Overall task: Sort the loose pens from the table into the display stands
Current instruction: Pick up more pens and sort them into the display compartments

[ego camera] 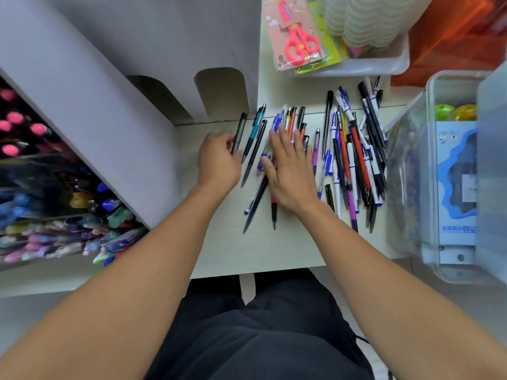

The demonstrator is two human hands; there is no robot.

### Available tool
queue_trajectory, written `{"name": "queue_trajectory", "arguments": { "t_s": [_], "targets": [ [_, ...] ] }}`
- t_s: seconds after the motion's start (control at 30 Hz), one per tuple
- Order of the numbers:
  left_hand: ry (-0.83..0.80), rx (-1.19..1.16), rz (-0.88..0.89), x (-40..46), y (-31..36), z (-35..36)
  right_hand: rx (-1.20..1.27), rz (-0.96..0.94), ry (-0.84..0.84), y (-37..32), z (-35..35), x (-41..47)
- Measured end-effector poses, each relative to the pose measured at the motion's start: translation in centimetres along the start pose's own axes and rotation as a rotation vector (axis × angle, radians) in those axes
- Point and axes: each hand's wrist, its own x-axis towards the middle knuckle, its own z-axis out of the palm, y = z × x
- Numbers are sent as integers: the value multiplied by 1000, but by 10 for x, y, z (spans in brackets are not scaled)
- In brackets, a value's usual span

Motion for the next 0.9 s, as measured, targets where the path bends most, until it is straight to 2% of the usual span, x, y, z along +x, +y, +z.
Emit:
{"name": "queue_trajectory", "arguments": {
  "t_s": [0.07,0.17,0.3,0.47,0.53,0.63,0.73,0.9],
  "targets": [
    [-9,53,8,16,6,10,100,11,62,0,-13,-11],
    [-38,131,-23,25,18,16,63,81,67,2,-25,-35],
    [-168,277,-12,26,38,24,125,241,65,3,-13,-51],
    [-235,273,-11,29,46,27,319,387,221,4,-17,-30],
    [-245,218,-29,29,45,27,385,384,257,7,-20,-22],
    [-296,168,-53,23,44,24,387,310,215,15,-31,-21],
    [-336,263,-50,9,44,24,387,287,227,28,-47,-23],
    [-186,357,-171,-17,59,51,430,312,222,41,-66,-9]
  ]
}}
